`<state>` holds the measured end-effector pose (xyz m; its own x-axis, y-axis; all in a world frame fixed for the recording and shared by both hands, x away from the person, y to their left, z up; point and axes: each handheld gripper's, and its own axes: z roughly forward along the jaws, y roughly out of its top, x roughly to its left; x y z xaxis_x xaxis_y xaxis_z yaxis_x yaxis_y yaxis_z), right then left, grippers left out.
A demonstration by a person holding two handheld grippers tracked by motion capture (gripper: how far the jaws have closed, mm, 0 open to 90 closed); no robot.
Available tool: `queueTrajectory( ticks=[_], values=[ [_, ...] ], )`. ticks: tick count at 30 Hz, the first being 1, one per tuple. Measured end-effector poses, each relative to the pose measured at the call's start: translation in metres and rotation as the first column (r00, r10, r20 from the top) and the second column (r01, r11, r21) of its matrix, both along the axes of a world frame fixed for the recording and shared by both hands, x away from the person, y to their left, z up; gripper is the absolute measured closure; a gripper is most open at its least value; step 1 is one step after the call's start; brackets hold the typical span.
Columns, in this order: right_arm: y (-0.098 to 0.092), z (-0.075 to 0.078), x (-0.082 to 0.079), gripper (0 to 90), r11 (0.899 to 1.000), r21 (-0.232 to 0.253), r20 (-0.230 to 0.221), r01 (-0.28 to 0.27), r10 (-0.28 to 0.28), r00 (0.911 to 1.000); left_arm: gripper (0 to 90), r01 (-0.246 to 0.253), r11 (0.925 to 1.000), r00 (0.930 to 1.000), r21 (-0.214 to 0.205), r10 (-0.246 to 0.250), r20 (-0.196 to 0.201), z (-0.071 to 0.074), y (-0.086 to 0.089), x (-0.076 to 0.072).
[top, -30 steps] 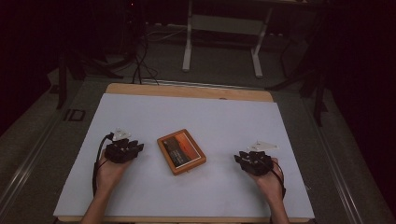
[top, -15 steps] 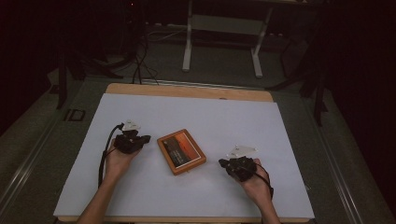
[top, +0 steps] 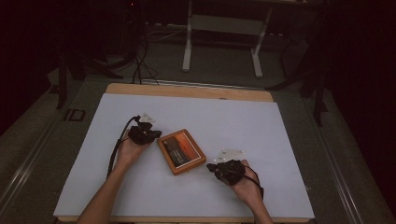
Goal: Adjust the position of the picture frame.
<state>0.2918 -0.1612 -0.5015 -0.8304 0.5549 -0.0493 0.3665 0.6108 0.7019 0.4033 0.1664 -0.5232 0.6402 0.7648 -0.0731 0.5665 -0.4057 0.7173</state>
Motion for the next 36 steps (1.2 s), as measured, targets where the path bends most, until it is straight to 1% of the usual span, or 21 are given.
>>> queueTrajectory(
  ticks=[2, 3, 4, 6, 8, 11, 12, 13, 15, 19, 23, 25, 28, 30, 31, 32, 33, 34, 36],
  values=[
    [0.005, -0.003, 0.000, 89.8, 1.000, -0.009, -0.004, -0.009, 0.009, 1.0000, 89.7, 0.003, 1.0000, 1.0000, 0.006, -0.003, -0.003, -0.002, 0.000, 0.003],
    [0.005, -0.003, 0.000, 89.8, 1.000, -0.009, -0.004, -0.009, 0.009, 1.0000, 89.7, 0.002, 1.0000, 0.9999, 0.002, -0.002, -0.010, -0.003, 0.000, 0.005],
    [0.007, -0.004, -0.001, 89.8, 1.000, -0.011, -0.007, -0.009, 0.009, 0.9999, 89.7, 0.008, 0.9999, 0.9999, 0.007, -0.008, -0.015, -0.004, 0.000, 0.006],
    [0.009, -0.005, 0.000, 89.8, 1.000, -0.012, -0.008, -0.013, 0.012, 0.9999, 89.7, 0.013, 0.9994, 0.9996, 0.032, -0.012, -0.023, -0.008, -0.002, 0.008],
    [0.010, -0.006, 0.000, 89.8, 1.000, -0.015, -0.008, -0.014, 0.014, 0.9999, 89.7, 0.017, 0.9996, 0.9994, 0.024, -0.016, -0.030, -0.009, -0.001, 0.009],
    [0.015, -0.009, 0.001, 89.9, 1.000, -0.015, -0.011, -0.006, 0.006, 0.9999, 89.9, 0.026, 0.9992, 0.9992, 0.029, -0.025, -0.030, -0.008, -0.002, 0.007],
    [0.015, -0.009, 0.001, 89.9, 1.000, -0.016, -0.009, -0.009, 0.009, 0.9999, 89.9, 0.033, 0.9988, 0.9991, 0.036, -0.032, -0.029, -0.008, -0.002, 0.007],
    [0.016, -0.010, 0.002, 89.9, 1.000, -0.014, -0.010, -0.003, 0.003, 0.9999, 89.9, 0.037, 0.9987, 0.9989, 0.036, -0.036, -0.031, -0.008, -0.002, 0.007],
    [0.017, -0.011, 0.004, 89.9, 1.000, -0.016, -0.010, 0.011, -0.011, 0.9999, 90.0, 0.051, 0.9985, 0.9979, 0.019, -0.051, -0.041, -0.009, 0.000, 0.006],
    [0.013, -0.012, 0.006, 89.9, 0.999, -0.012, -0.018, 0.036, -0.036, 0.9992, 90.0, 0.073, 0.9973, 0.9964, 0.000, -0.073, -0.042, -0.010, 0.002, 0.001],
    [0.011, -0.013, 0.008, 90.0, 0.998, -0.017, -0.024, 0.059, -0.059, 0.9980, 90.0, 0.106, 0.9943, 0.9936, 0.011, -0.105, -0.040, -0.009, 0.001, -0.008],
    [0.009, -0.013, 0.010, 90.0, 0.997, -0.019, -0.025, 0.070, -0.070, 0.9972, 90.0, 0.119, 0.9928, 0.9922, 0.005, -0.119, -0.037, -0.010, 0.001, -0.016],
    [0.005, -0.014, 0.014, 90.0, 0.996, -0.023, -0.023, 0.091, -0.092, 0.9955, 90.0, 0.135, 0.9908, 0.9901, 0.008, -0.135, -0.040, -0.010, 0.000, -0.027],
    [0.002, -0.013, 0.016, 90.0, 0.993, -0.024, -0.031, 0.112, -0.112, 0.9932, 90.0, 0.144, 0.9895, 0.9880, -0.005, -0.144, -0.055, -0.011, -0.001, -0.034],
    [0.002, -0.013, 0.016, 90.0, 0.993, -0.024, -0.031, 0.112, -0.112, 0.9932, 90.0, 0.144, 0.9895, 0.9880, -0.005, -0.144, -0.055, -0.011, -0.001, -0.034],
    [0.000, -0.014, 0.017, 90.0, 0.993, -0.031, -0.028, 0.117, -0.118, 0.9926, 90.0, 0.161, 0.9868, 0.9848, -0.016, -0.162, -0.062, -0.013, -0.003, -0.042],
    [-0.003, -0.015, 0.019, 90.0, 0.990, -0.042, -0.027, 0.133, -0.134, 0.9906, 90.0, 0.166, 0.9858, 0.9840, -0.024, -0.167, -0.061, -0.014, -0.004, -0.046],
    [-0.004, -0.015, 0.020, 90.0, 0.989, -0.039, -0.033, 0.145, -0.146, 0.9887, 90.0, 0.174, 0.9842, 0.9823, -0.031, -0.176, -0.064, -0.014, -0.005, -0.050],
    [-0.009, -0.016, 0.024, 90.0, 0.985, -0.037, -0.036, 0.167, -0.168, 0.9851, 90.0, 0.186, 0.9821, 0.9799, -0.029, -0.188, -0.067, -0.013, -0.007, -0.056]
  ],
)
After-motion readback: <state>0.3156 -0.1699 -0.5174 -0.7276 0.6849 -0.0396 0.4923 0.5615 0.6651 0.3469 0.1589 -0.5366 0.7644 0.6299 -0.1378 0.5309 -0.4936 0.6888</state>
